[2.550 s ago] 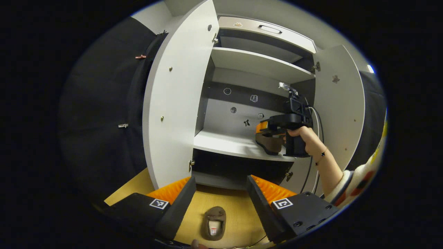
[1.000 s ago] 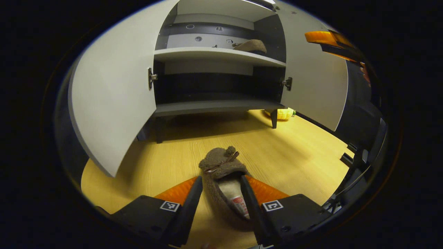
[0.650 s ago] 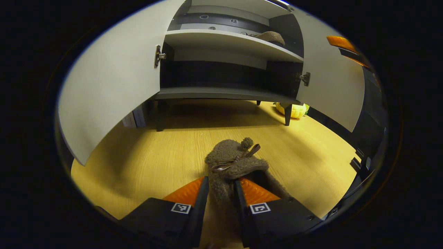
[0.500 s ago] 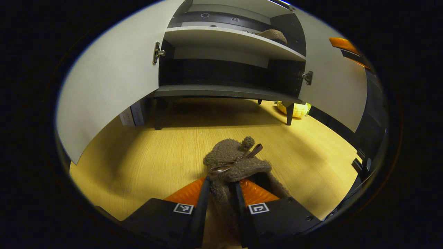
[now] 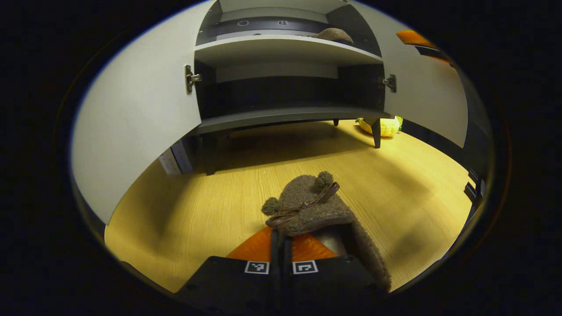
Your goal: Grab one shoe with the right hand and put it into the shoe cabinet, grab the other shoe with the left hand and put it into the shoe cabinet; then close the right door with the right hand and the left door with the left hand.
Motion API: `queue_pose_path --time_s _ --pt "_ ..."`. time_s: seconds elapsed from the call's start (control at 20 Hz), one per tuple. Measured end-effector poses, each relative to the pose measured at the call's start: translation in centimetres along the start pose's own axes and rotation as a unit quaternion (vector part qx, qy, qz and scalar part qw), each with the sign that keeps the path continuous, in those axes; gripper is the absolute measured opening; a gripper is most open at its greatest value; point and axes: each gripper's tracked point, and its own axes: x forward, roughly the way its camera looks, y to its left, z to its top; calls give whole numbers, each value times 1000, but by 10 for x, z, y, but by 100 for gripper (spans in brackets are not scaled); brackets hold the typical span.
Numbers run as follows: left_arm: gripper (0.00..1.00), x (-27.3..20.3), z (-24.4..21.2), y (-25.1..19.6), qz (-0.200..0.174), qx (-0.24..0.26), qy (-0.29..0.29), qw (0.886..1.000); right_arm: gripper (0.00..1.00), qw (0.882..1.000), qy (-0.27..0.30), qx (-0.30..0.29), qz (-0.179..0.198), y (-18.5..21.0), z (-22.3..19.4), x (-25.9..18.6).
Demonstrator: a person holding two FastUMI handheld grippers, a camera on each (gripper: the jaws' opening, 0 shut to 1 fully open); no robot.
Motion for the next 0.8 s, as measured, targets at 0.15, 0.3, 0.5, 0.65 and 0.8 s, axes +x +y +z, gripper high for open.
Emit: queue_pose_path --time_s 0.15,0.3,0.5,0.65,0.8 --pt "5 -11 5 -4 -5 -38 11 999 98 1000 2 0 9 2 6 1" --pt "5 -42 35 0 8 -39 -2 999 98 1000 2 4 14 -2 21 4" --pt "5 -91 97 -2 7 -60 -28 998 98 1000 5 0 19 -6 39 14" --pt "5 -131 151 5 32 -60 -45 997 98 1000 3 -10 28 -7 54 23" --pt "5 -167 206 9 46 -66 -69 994 98 998 6 6 58 3 64 32"
